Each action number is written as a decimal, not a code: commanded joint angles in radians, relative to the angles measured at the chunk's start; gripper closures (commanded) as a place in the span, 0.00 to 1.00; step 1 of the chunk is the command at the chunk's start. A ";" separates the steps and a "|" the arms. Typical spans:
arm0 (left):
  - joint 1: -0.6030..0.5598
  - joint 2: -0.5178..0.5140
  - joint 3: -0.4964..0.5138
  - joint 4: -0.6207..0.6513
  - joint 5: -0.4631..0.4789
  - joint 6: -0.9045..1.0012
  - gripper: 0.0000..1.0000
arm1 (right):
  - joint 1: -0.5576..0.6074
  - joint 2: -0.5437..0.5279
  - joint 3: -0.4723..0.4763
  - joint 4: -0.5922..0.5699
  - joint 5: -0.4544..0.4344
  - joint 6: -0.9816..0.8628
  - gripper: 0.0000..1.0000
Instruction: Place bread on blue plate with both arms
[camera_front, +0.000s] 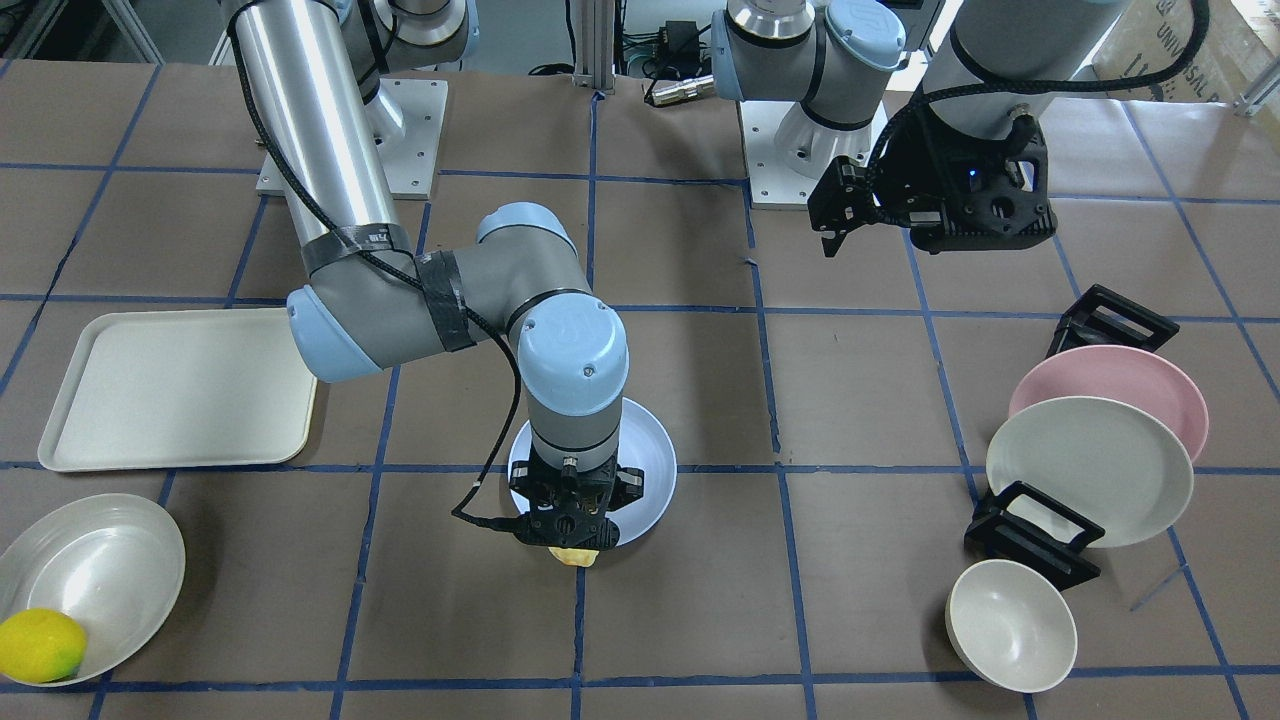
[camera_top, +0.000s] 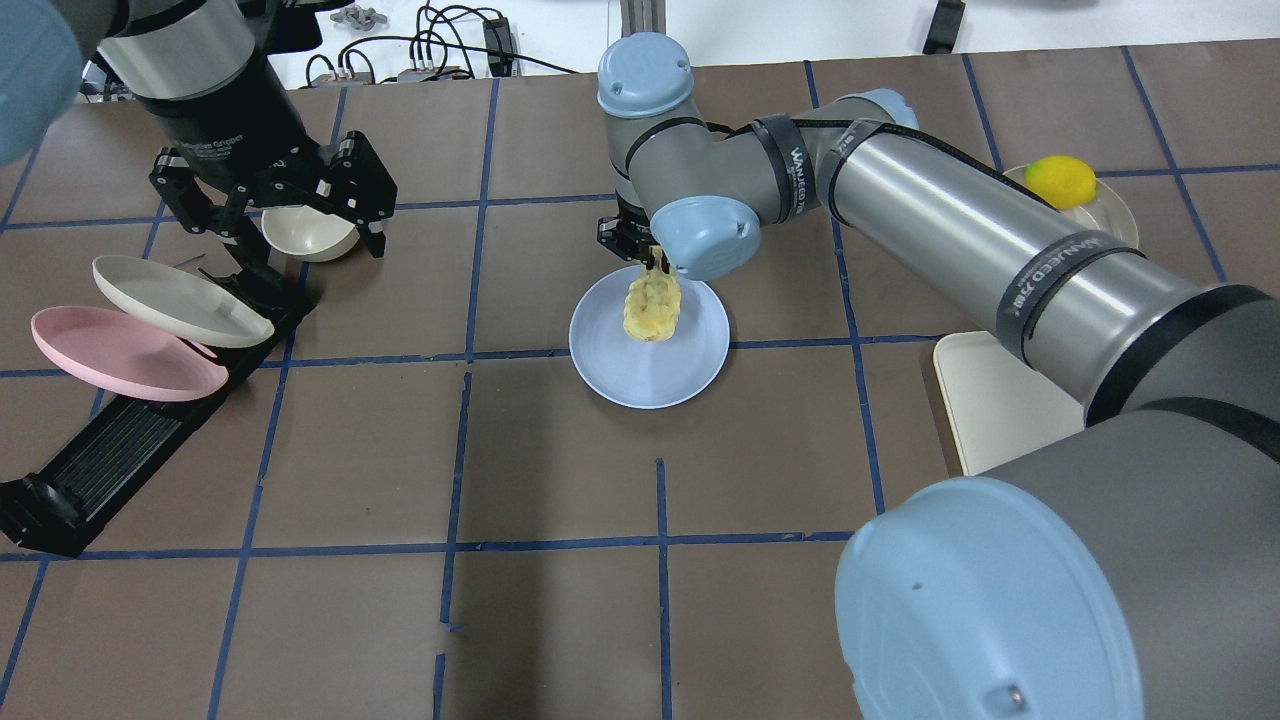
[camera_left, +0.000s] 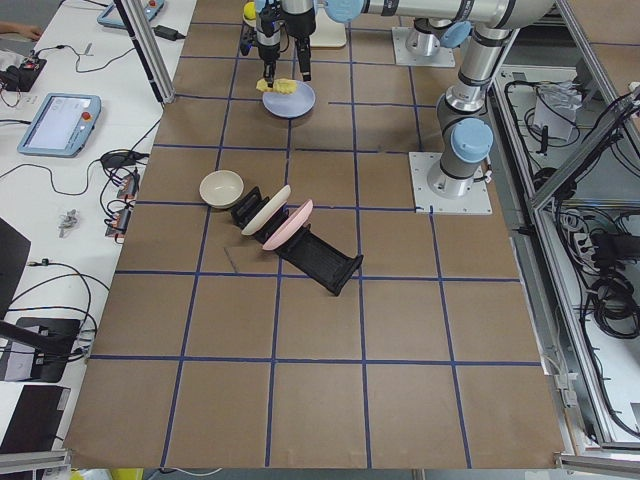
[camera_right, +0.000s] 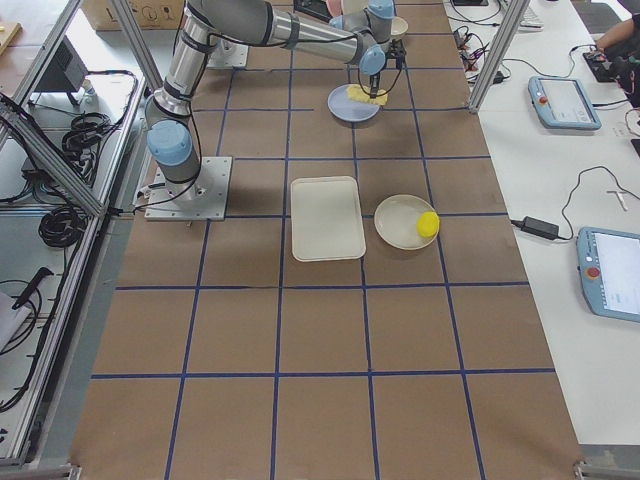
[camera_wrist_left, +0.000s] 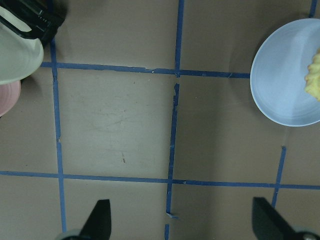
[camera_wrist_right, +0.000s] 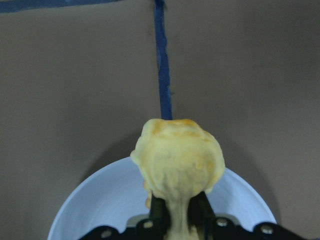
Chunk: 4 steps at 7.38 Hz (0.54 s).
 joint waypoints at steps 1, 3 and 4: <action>-0.017 -0.010 -0.003 0.006 -0.001 0.007 0.00 | -0.005 0.010 0.005 -0.027 0.004 -0.027 0.00; -0.010 -0.001 -0.006 0.006 -0.003 0.009 0.00 | -0.024 -0.018 -0.023 -0.013 -0.002 -0.034 0.00; -0.007 0.005 -0.006 0.004 -0.004 0.010 0.00 | -0.028 -0.030 -0.012 -0.012 -0.002 -0.042 0.00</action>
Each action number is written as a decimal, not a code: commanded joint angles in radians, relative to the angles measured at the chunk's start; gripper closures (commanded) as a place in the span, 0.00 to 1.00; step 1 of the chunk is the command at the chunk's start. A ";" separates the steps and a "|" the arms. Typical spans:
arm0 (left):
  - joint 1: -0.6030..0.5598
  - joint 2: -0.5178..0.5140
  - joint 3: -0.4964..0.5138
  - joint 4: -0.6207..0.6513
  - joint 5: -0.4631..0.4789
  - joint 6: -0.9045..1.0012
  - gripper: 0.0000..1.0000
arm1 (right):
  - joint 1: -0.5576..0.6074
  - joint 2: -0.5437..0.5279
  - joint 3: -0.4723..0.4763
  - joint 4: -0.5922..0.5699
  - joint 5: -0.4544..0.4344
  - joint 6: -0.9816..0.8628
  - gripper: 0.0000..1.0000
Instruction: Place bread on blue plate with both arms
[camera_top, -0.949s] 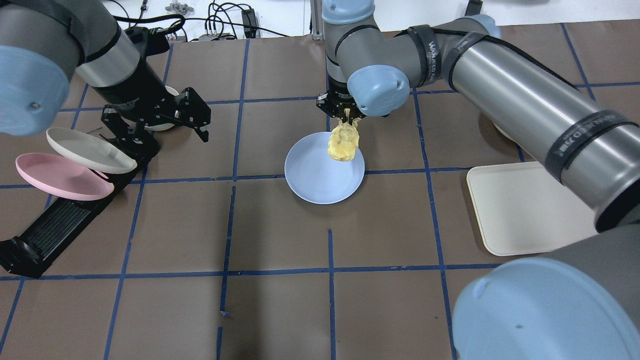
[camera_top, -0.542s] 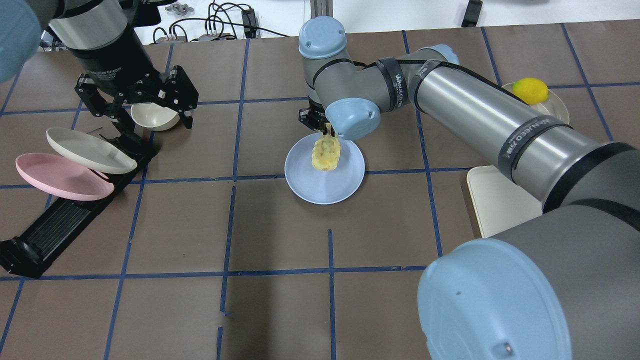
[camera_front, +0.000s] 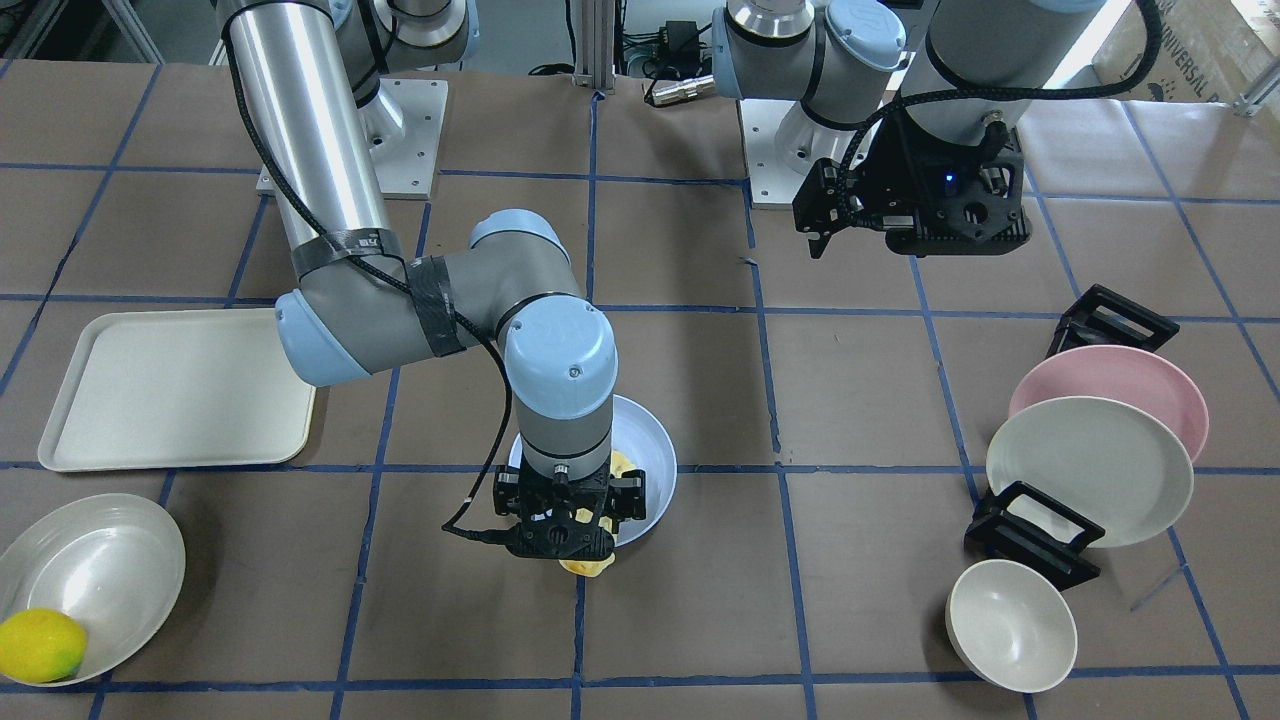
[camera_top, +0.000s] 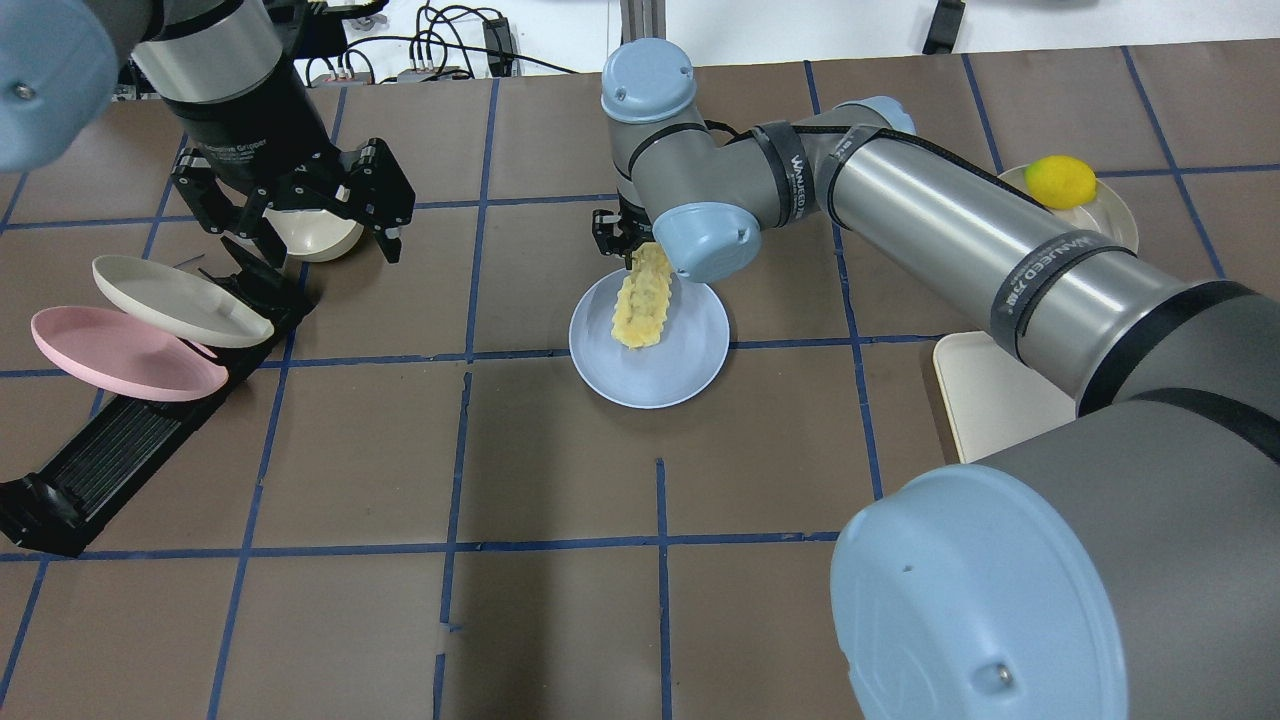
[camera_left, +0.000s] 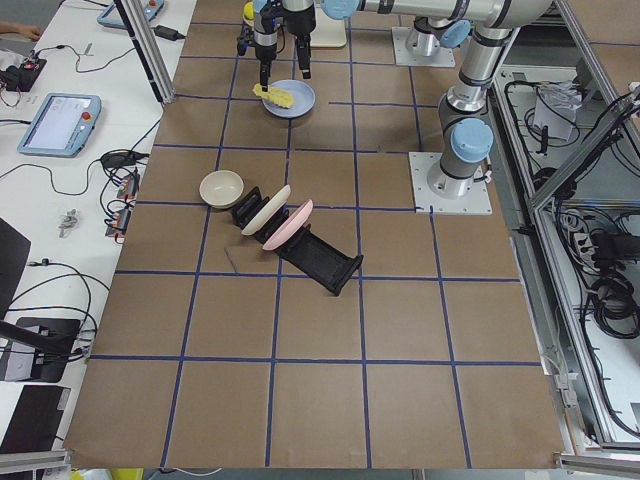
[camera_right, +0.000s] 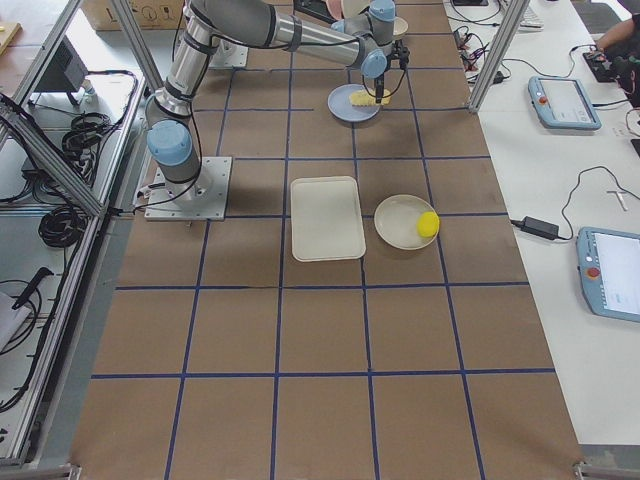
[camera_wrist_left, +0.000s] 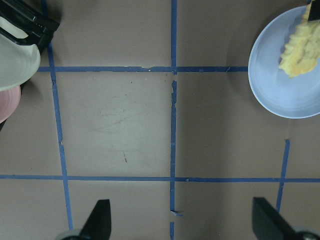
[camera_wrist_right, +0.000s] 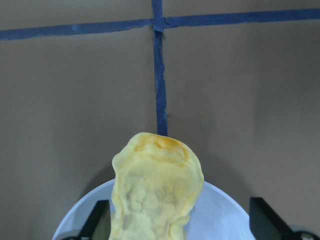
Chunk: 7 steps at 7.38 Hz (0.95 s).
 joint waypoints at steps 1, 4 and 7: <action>0.009 0.005 0.005 -0.001 -0.004 0.008 0.00 | -0.011 -0.026 0.002 0.004 -0.003 -0.015 0.00; 0.006 -0.004 0.003 0.002 0.009 0.007 0.00 | -0.119 -0.138 0.101 0.011 -0.043 -0.340 0.00; 0.004 -0.009 0.020 -0.001 0.016 0.014 0.00 | -0.339 -0.392 0.328 0.002 -0.003 -0.532 0.00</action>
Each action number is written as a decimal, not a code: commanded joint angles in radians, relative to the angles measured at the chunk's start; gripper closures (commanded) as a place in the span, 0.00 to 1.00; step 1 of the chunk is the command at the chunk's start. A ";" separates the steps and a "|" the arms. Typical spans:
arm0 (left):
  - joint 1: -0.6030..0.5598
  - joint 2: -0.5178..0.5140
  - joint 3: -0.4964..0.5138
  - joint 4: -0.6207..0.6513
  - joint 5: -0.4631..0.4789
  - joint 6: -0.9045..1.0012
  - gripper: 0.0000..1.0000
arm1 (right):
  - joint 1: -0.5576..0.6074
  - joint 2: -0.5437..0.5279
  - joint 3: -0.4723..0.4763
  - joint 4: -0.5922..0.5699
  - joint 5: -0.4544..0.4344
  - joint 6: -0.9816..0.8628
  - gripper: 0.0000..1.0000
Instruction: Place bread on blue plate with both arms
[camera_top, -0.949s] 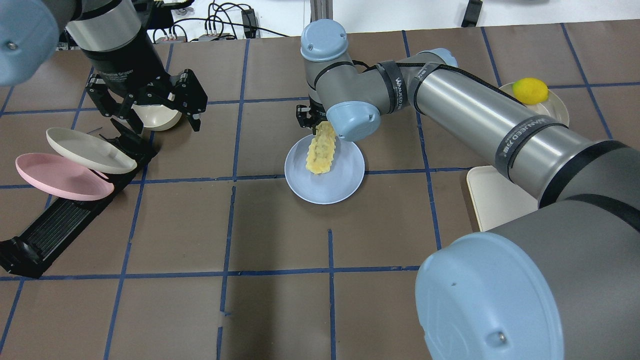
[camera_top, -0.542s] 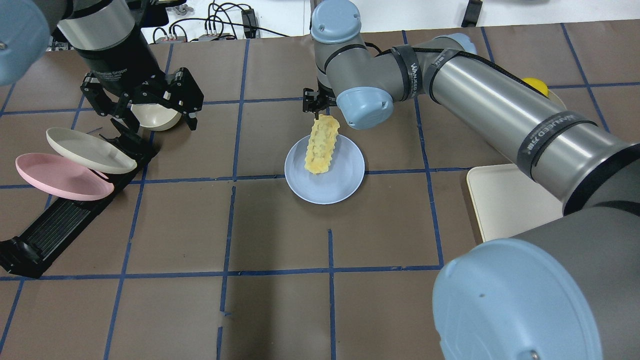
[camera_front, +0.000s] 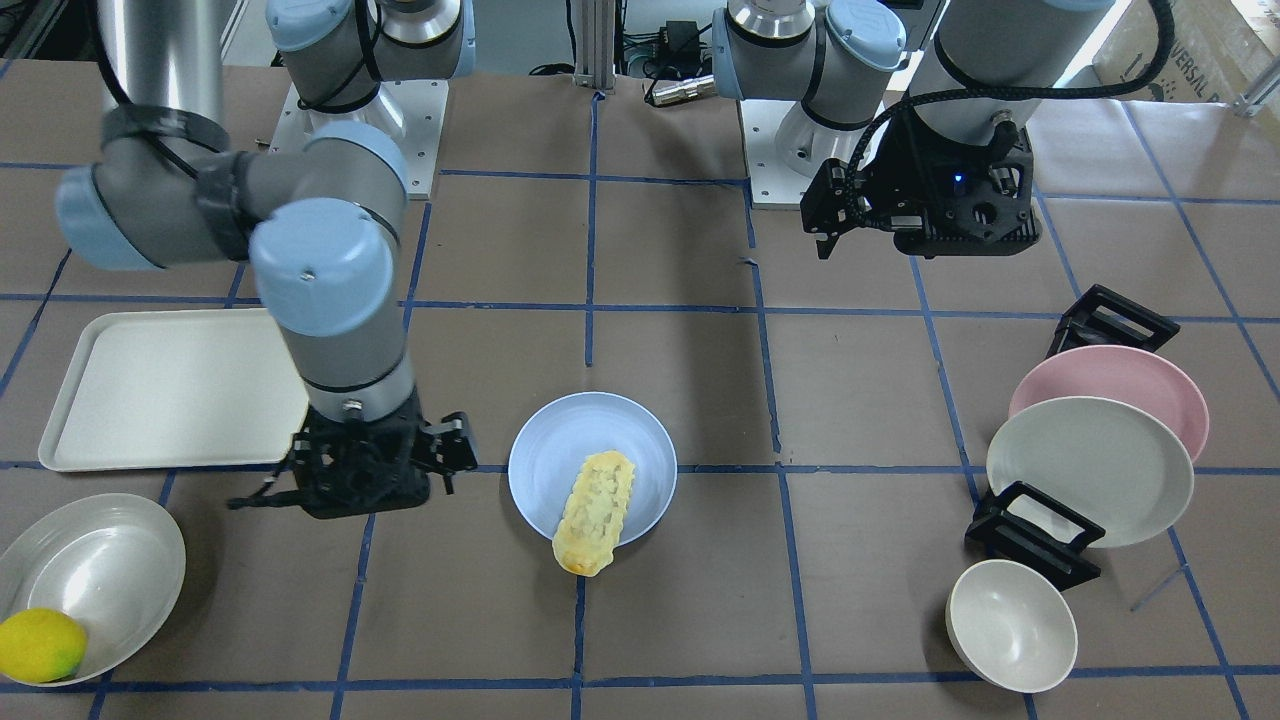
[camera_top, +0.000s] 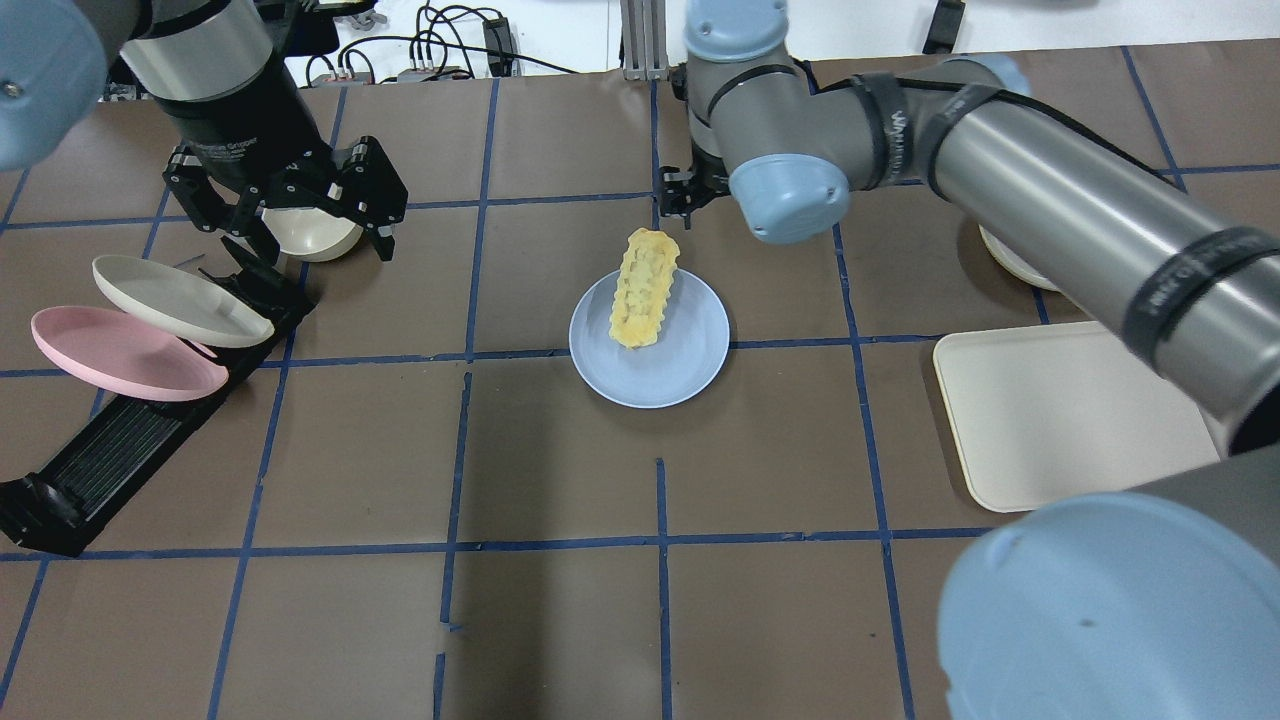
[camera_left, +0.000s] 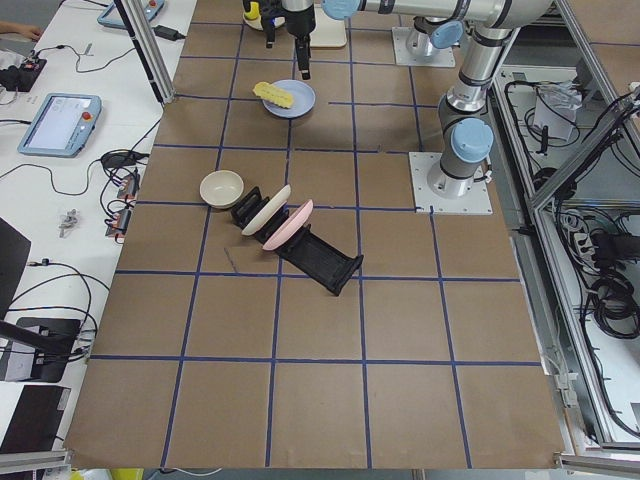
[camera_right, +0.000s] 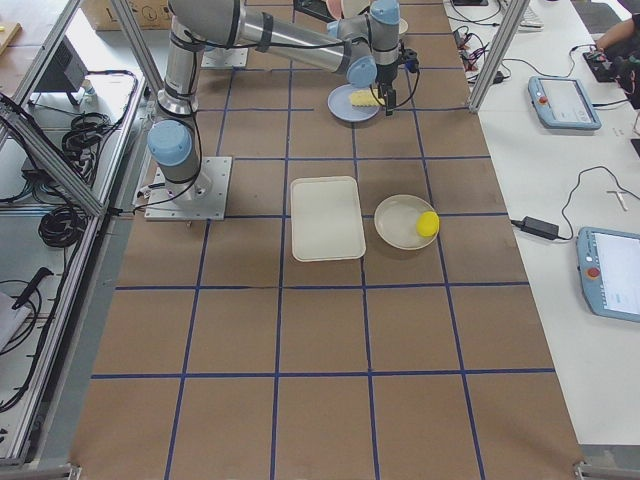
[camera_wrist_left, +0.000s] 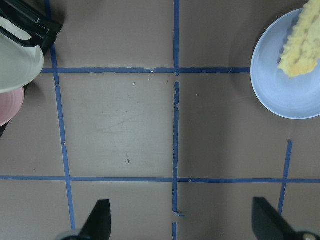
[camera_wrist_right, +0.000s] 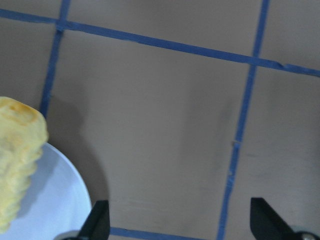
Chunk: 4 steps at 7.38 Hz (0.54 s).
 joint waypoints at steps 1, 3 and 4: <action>0.000 -0.003 0.003 0.000 0.001 0.001 0.00 | -0.120 -0.140 0.081 0.024 0.020 -0.053 0.00; 0.001 -0.001 0.004 0.000 0.001 0.001 0.00 | -0.194 -0.168 -0.070 0.258 0.026 -0.076 0.00; 0.003 -0.003 -0.005 0.003 -0.001 0.003 0.00 | -0.197 -0.160 -0.127 0.350 0.028 -0.074 0.00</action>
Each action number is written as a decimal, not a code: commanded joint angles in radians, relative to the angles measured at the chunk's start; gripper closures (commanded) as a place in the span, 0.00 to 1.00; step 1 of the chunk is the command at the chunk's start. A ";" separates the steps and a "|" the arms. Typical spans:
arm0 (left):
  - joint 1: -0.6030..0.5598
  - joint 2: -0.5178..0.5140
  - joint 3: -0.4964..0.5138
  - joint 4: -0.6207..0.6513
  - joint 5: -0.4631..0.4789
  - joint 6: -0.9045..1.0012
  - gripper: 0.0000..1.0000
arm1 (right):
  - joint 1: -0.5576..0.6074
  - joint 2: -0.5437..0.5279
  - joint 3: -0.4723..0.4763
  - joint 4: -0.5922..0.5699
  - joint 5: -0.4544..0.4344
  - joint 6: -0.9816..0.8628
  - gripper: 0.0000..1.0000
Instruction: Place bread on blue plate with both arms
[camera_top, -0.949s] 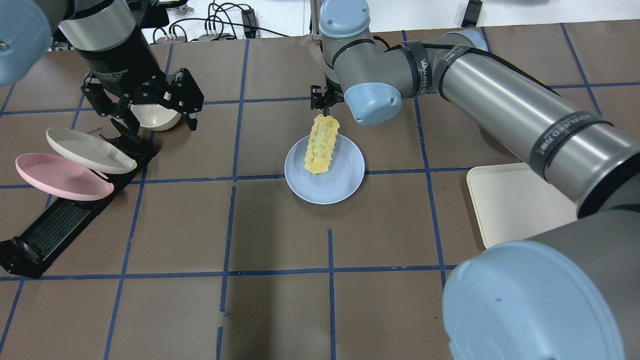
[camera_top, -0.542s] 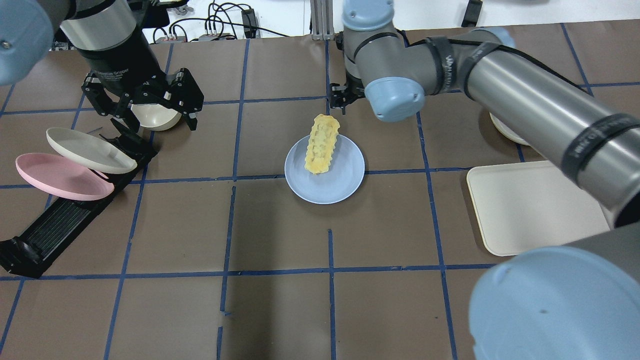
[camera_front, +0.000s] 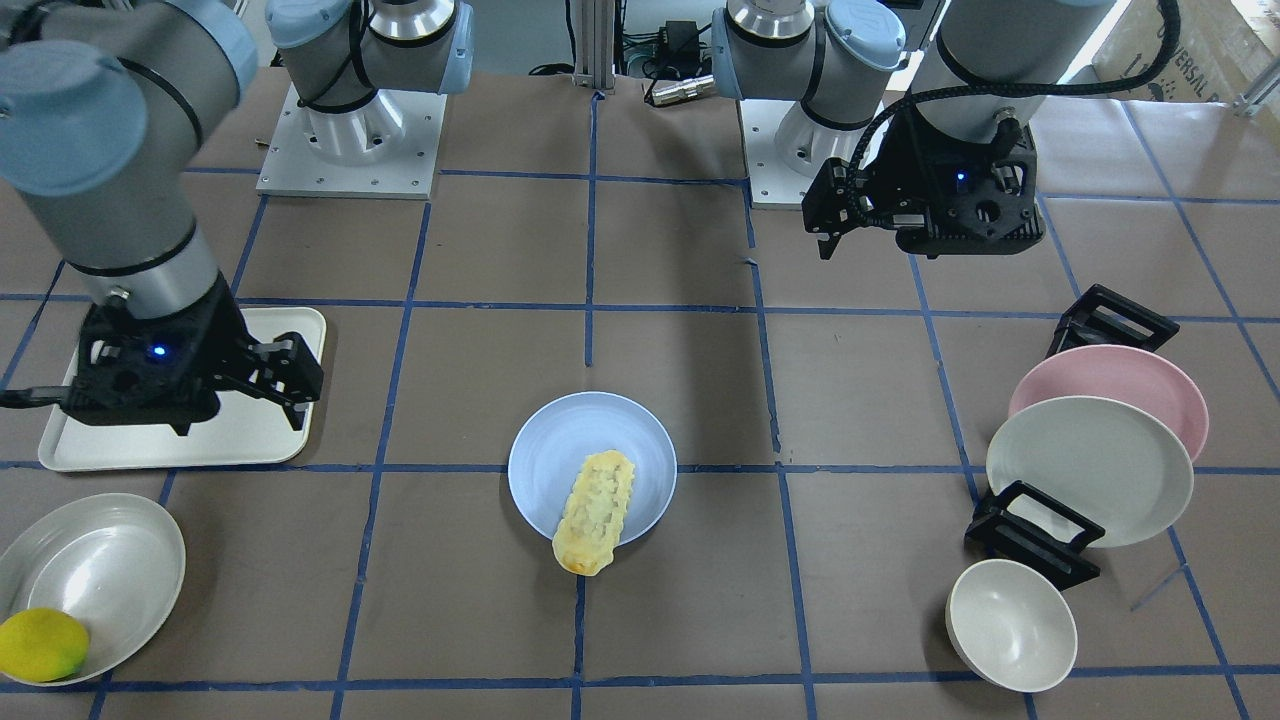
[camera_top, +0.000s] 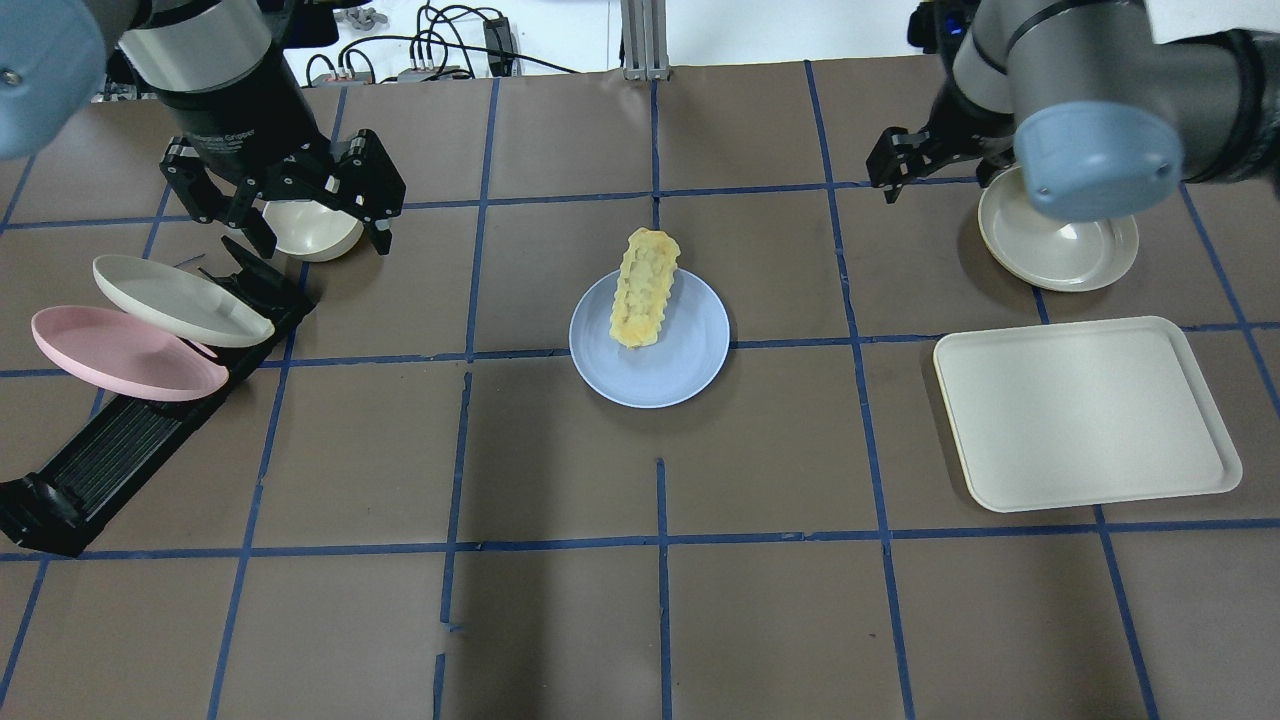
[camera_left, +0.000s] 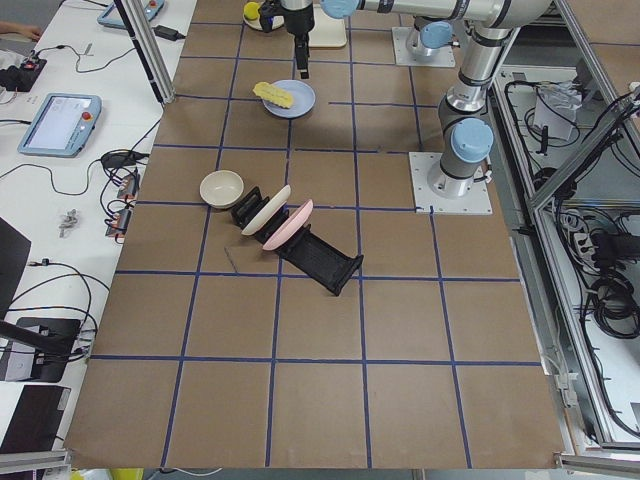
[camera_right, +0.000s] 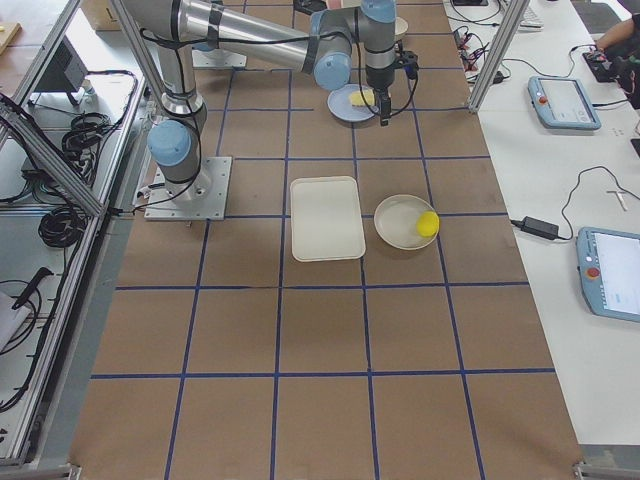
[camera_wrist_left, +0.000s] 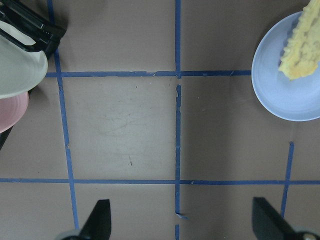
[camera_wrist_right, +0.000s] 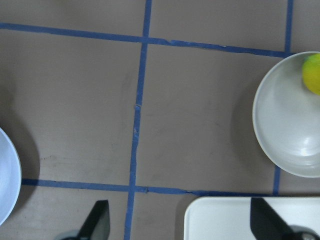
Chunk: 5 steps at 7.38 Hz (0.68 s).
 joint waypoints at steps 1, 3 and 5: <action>0.002 -0.004 0.008 0.002 -0.003 0.001 0.00 | -0.028 0.014 -0.086 0.138 -0.005 -0.006 0.00; 0.002 -0.017 0.013 0.022 -0.001 0.009 0.00 | -0.048 0.010 -0.095 0.141 0.005 -0.006 0.00; 0.000 -0.008 0.011 0.022 0.000 0.009 0.00 | -0.044 0.008 -0.087 0.143 0.008 -0.004 0.00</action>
